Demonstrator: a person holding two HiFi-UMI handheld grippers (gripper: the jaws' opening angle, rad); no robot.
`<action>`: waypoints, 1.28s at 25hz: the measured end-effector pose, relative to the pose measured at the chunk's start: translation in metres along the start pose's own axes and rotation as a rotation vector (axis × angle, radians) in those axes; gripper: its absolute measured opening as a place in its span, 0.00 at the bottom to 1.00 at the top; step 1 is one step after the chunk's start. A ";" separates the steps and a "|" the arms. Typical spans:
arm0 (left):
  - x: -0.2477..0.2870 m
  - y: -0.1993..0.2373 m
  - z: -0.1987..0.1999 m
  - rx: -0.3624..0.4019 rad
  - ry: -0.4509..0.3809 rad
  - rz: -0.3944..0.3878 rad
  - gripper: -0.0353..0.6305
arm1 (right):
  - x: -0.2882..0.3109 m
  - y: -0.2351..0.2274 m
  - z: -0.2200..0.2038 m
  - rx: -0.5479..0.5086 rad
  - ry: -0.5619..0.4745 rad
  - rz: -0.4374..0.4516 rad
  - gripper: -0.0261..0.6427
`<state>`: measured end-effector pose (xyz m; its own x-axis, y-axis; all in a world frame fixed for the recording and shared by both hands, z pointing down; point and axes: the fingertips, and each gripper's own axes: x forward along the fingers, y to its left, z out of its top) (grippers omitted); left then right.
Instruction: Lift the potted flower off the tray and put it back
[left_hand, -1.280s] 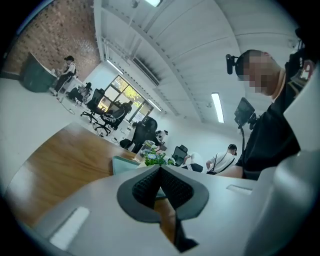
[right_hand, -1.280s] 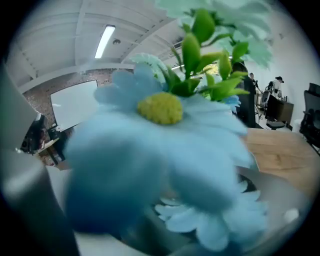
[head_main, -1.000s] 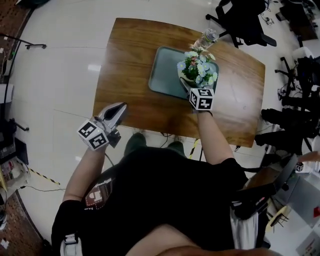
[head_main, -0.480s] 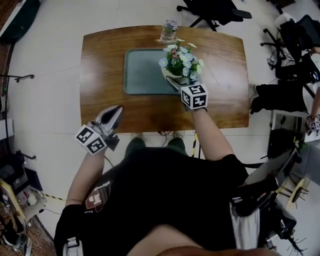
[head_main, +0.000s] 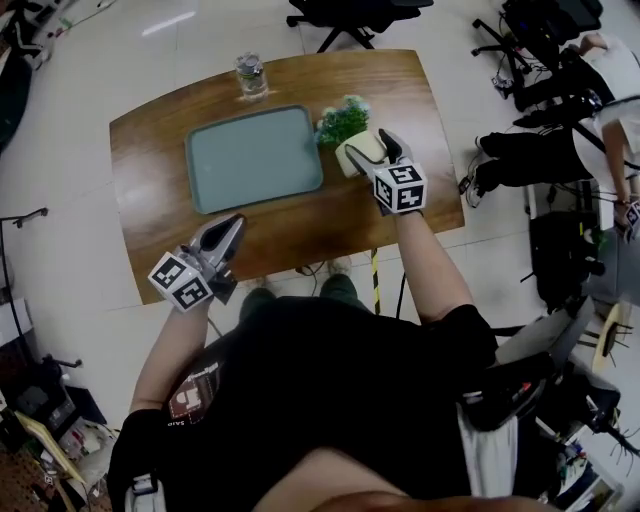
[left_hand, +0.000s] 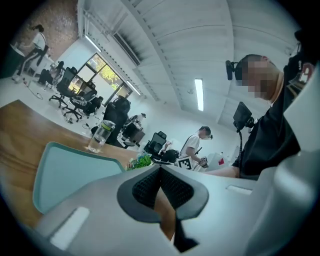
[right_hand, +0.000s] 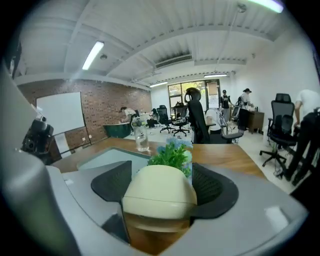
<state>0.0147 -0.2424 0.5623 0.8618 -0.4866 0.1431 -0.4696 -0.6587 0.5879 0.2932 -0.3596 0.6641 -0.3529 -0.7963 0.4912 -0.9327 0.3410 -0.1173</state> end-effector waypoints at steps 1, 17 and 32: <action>0.008 -0.003 -0.002 0.000 0.005 -0.008 0.05 | -0.005 -0.009 -0.003 0.017 -0.003 0.002 0.62; 0.027 -0.018 -0.015 -0.021 0.031 -0.043 0.05 | -0.066 0.001 -0.054 -0.069 0.070 0.011 0.66; -0.007 -0.012 -0.018 -0.029 0.011 0.017 0.05 | -0.010 -0.062 -0.080 0.005 0.213 -0.174 0.65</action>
<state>0.0182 -0.2211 0.5683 0.8560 -0.4909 0.1621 -0.4785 -0.6337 0.6078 0.3605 -0.3325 0.7354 -0.1643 -0.7198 0.6744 -0.9785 0.2055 -0.0191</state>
